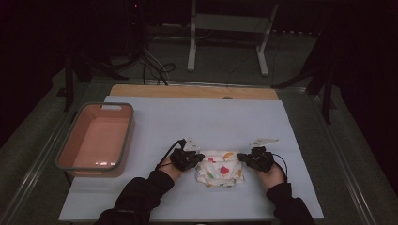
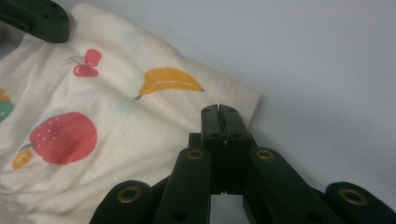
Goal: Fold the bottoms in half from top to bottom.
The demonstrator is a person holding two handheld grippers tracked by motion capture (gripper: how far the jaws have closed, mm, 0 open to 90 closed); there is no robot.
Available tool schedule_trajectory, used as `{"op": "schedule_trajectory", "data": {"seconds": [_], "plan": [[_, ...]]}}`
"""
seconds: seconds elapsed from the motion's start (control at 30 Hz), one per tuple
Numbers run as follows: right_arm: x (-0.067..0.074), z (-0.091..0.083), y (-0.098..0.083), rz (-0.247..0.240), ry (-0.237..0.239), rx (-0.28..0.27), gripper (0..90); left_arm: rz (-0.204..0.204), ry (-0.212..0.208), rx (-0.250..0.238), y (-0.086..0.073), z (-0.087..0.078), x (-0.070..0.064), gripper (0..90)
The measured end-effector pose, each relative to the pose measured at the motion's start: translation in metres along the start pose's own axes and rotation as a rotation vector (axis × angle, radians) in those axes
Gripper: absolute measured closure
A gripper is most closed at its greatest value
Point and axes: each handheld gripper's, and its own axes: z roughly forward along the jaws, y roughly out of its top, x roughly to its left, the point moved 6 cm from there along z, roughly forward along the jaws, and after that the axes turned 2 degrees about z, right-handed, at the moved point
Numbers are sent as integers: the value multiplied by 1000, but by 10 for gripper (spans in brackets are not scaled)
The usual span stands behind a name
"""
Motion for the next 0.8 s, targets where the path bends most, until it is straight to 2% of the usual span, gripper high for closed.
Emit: {"op": "schedule_trajectory", "data": {"seconds": [0.1, 0.2, 0.27, 0.37, 0.5, 0.53, 0.67, 0.73, 0.8], "plan": [[3, -1, 2, -4, 5, -9, 900, -3, -6, -5, 2, -1, 0, 900], [7, -7, 7, -10, 21, -40, 900, 4, -13, -18, 5, -4, -1, 900], [8, -10, 11, -29, 18, -53, 887, 4, -10, -22, 6, -7, 1, 900], [12, -17, 15, -22, 35, -79, 772, -1, -21, -31, 7, -12, 3, 872], [13, -24, 16, -16, 51, -105, 670, -13, -45, -38, 8, -18, 4, 828], [13, -26, 17, -16, 52, -113, 643, -9, -41, -36, 8, -19, 4, 797], [13, -30, 17, 0, 78, -120, 419, -8, -21, -27, 8, -23, 4, 603], [13, -30, 17, 9, 91, -111, 324, -7, -25, -22, 8, -24, 3, 500], [13, -33, 17, 18, 66, -128, 245, -3, -24, -10, 8, -25, 3, 397]]}}
